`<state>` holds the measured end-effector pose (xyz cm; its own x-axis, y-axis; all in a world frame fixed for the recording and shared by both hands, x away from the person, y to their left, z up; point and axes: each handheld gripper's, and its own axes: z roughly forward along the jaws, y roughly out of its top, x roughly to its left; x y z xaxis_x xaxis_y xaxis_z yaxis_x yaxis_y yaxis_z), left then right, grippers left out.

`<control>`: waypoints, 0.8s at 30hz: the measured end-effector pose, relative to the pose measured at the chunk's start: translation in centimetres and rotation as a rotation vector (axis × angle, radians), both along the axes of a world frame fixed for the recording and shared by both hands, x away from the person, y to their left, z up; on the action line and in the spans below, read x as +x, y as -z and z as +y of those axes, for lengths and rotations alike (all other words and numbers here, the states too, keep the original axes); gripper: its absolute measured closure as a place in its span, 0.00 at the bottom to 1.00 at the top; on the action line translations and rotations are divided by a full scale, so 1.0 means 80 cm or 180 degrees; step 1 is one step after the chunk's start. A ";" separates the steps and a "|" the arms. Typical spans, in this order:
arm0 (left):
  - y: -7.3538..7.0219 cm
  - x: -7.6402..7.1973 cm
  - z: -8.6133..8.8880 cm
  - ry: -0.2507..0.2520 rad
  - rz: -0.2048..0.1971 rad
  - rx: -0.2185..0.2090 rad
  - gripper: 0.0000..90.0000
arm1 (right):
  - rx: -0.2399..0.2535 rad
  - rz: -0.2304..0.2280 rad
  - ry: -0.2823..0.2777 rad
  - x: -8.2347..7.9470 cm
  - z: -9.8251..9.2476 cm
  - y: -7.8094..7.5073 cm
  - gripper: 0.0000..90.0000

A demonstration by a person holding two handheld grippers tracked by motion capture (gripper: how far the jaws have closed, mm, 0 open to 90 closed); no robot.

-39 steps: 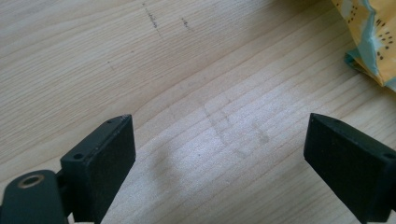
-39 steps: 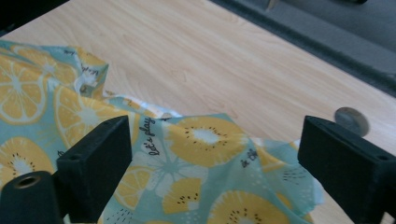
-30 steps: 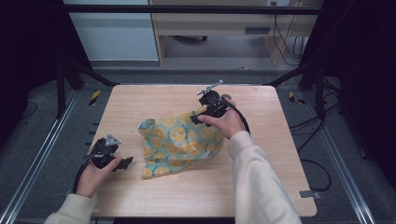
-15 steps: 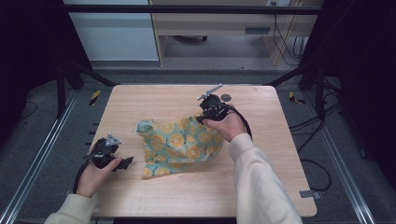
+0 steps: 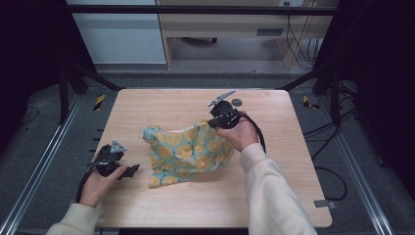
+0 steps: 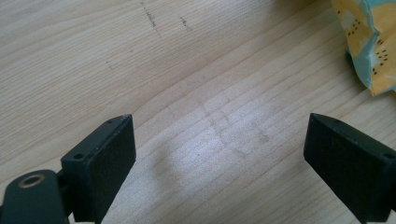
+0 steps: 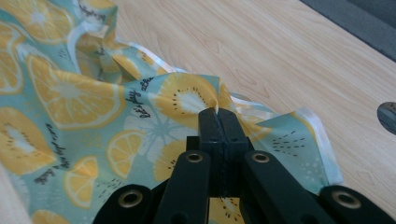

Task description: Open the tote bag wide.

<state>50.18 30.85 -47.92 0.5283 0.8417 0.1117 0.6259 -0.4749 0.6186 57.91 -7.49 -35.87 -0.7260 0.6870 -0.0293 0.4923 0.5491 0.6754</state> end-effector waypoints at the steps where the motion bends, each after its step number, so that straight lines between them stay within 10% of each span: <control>1: 0.000 0.000 0.000 -0.0005 0.0003 -0.0006 0.10 | 0.0043 -0.0014 0.0001 -0.004 -0.001 -0.003 1.00; 12: -0.001 -0.002 -0.001 0.0026 0.0021 -0.0029 0.13 | 0.0347 -0.0303 -0.0194 -0.095 -0.031 -0.024 1.00; 24: -0.052 -0.006 -0.009 0.0161 -0.0246 -0.0314 0.36 | 0.0498 -0.0312 -0.0290 -0.166 -0.049 0.017 1.00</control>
<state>49.68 30.12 -43.75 0.5634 0.8230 0.0718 0.5513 -0.4393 0.7093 44.63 -11.45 -37.22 -0.7844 0.6203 -0.0010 0.3731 0.4731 0.7981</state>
